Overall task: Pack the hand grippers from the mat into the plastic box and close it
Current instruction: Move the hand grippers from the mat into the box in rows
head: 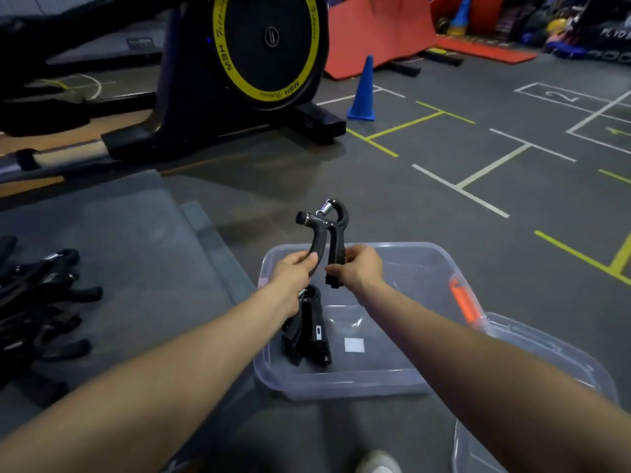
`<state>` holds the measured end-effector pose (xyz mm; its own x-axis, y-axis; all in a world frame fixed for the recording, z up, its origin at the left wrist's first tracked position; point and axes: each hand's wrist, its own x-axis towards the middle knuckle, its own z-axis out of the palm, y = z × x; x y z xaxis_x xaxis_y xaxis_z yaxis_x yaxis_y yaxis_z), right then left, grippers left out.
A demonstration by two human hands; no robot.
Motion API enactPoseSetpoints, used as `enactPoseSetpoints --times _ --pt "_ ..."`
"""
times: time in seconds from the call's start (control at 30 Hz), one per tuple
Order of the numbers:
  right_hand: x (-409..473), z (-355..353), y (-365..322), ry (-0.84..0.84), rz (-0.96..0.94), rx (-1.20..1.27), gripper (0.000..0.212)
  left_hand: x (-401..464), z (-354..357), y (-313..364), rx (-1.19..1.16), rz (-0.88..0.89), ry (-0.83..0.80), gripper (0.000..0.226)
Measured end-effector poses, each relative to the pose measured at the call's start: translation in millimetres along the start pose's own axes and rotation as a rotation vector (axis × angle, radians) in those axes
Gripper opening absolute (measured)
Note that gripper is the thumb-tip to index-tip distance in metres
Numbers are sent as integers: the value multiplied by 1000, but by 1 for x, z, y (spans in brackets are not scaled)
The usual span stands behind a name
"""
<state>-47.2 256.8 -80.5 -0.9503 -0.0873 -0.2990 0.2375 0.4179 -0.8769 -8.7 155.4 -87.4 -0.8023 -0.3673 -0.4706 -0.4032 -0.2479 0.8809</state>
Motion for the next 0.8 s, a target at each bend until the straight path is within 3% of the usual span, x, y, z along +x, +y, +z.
enactPoseSetpoints --times 0.2,0.37,0.67,0.8 --pt "14 -17 43 18 218 -45 31 17 0 -18 677 235 61 42" --pt "25 -21 72 -7 285 -124 33 39 -11 -20 1018 500 123 51" --pt "42 -21 100 -82 366 -396 22 76 -9 -31 1158 536 102 55" --pt "51 -2 120 -65 456 -334 25 86 -6 -34 1179 567 116 59"
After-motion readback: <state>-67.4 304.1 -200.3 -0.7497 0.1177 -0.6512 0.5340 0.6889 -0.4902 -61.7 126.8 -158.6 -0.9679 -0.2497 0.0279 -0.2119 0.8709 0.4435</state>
